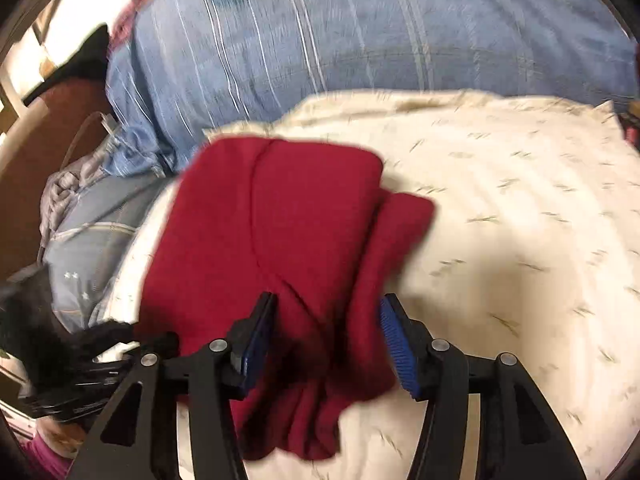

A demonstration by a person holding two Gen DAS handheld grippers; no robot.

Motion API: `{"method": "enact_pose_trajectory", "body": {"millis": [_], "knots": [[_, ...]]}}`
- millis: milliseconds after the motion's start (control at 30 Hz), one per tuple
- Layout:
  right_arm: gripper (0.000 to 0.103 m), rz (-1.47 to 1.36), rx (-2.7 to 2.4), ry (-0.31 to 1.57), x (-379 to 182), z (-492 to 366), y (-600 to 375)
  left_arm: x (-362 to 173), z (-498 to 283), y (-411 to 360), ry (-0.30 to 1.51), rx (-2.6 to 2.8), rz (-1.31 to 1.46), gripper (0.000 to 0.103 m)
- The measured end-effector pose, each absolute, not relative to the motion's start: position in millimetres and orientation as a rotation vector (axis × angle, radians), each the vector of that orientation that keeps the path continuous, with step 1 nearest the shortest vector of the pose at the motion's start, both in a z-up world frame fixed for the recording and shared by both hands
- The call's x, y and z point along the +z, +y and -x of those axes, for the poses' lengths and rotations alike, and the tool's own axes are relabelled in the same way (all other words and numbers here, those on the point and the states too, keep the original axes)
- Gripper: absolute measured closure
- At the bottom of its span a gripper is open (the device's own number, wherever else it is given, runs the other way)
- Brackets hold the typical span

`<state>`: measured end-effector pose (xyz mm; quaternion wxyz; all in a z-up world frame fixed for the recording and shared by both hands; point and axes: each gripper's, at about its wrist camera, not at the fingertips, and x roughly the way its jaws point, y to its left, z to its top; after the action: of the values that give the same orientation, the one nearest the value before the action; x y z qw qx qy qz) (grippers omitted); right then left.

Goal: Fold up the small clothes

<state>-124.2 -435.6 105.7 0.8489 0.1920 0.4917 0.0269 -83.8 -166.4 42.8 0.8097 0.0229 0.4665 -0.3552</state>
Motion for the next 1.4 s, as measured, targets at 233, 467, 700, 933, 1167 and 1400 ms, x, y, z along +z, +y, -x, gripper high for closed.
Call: {"method": "enact_pose_trajectory", "body": {"millis": [233, 467, 700, 933, 1167, 1400], "knots": [[0.058, -0.388, 0.101, 0.918, 146, 134, -417, 74, 83, -151, 0.874, -0.628, 0.051, 0.038], [0.075, -0.268, -0.009, 1.038, 89, 109, -398, 60, 95, -178, 0.834, -0.552, -0.066, 0.036], [0.067, -0.279, -0.012, 1.027, 84, 119, -394, 64, 103, -184, 0.796, -0.516, -0.095, 0.032], [0.067, -0.262, -0.02, 0.976, 106, 146, -379, 72, 125, -175, 0.758, -0.475, -0.113, 0.033], [0.048, -0.218, -0.04, 0.903, 129, 163, -368, 82, 142, -167, 0.719, -0.464, -0.1, 0.033], [0.037, -0.201, -0.079, 0.852, 142, 171, -362, 95, 155, -159, 0.694, -0.457, -0.086, 0.032]]}}
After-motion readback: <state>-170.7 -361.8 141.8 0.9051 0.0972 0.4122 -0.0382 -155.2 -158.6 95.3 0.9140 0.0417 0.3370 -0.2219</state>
